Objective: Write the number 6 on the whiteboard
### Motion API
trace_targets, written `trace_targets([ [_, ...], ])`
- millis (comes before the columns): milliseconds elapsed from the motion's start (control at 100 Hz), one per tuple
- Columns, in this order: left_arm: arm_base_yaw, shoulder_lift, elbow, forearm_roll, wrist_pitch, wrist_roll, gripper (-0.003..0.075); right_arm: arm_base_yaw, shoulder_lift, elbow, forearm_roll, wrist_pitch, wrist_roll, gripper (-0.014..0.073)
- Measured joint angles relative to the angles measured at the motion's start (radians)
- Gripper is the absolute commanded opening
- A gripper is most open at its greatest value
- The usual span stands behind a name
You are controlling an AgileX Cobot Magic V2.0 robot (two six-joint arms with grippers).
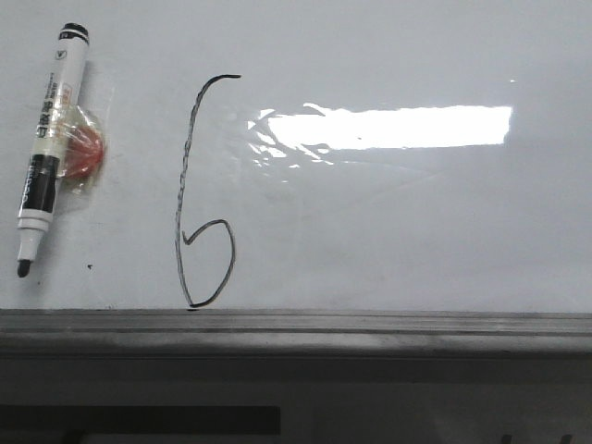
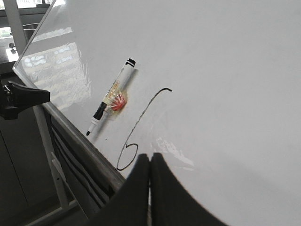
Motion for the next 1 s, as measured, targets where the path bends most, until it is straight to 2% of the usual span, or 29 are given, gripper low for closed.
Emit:
trace_targets([
  [860,0.000,0.000,0.000,0.000,0.000,0.000,-0.0019,0.000,0.000,0.000,0.000,0.000,0.002,-0.0064],
  [1000,0.000,0.000,0.000,0.000,0.000,0.000,-0.0019,-0.028,0.000,0.000,0.000,0.000,0.002,-0.0064],
])
